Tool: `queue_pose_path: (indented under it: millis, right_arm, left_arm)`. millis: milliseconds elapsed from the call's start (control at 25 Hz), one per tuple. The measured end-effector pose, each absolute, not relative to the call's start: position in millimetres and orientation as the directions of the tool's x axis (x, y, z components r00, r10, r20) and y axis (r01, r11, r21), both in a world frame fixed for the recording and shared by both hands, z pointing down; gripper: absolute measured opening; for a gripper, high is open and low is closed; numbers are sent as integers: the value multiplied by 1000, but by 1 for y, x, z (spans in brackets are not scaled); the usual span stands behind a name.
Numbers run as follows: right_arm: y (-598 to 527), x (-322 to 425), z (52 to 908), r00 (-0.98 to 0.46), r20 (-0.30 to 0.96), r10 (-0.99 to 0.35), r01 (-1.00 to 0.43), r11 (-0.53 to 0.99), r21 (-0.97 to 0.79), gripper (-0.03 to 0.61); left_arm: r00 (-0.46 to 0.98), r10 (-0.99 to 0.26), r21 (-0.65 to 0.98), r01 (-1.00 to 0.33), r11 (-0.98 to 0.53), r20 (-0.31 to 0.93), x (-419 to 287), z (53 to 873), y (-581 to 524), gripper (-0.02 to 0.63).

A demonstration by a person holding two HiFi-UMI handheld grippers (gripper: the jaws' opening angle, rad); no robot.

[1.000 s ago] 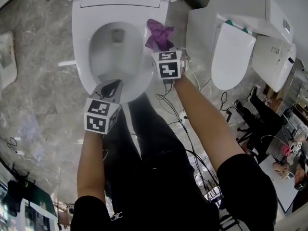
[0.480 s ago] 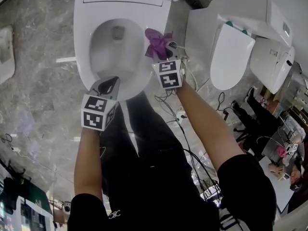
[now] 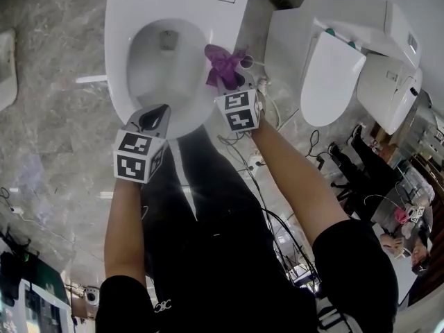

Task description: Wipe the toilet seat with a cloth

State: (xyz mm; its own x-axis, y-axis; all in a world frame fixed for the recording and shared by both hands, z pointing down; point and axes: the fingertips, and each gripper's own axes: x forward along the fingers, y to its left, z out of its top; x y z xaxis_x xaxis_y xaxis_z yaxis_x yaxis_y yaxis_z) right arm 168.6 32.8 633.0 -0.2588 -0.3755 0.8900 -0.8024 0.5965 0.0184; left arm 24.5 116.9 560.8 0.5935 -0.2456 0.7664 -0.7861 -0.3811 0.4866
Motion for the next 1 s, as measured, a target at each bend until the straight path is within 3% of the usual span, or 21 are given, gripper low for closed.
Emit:
queue_pose_path:
  millis: [400, 1000]
  right_arm:
    - [81, 153, 635, -277, 913, -300, -709, 705, 16, 81]
    - [144, 115, 637, -351, 928, -125, -642, 753, -141, 83]
  left_arm:
    - [594, -258, 492, -790, -365, 762, 22, 561, 112, 3]
    - [556, -290, 487, -827, -279, 778, -9, 568, 129, 3]
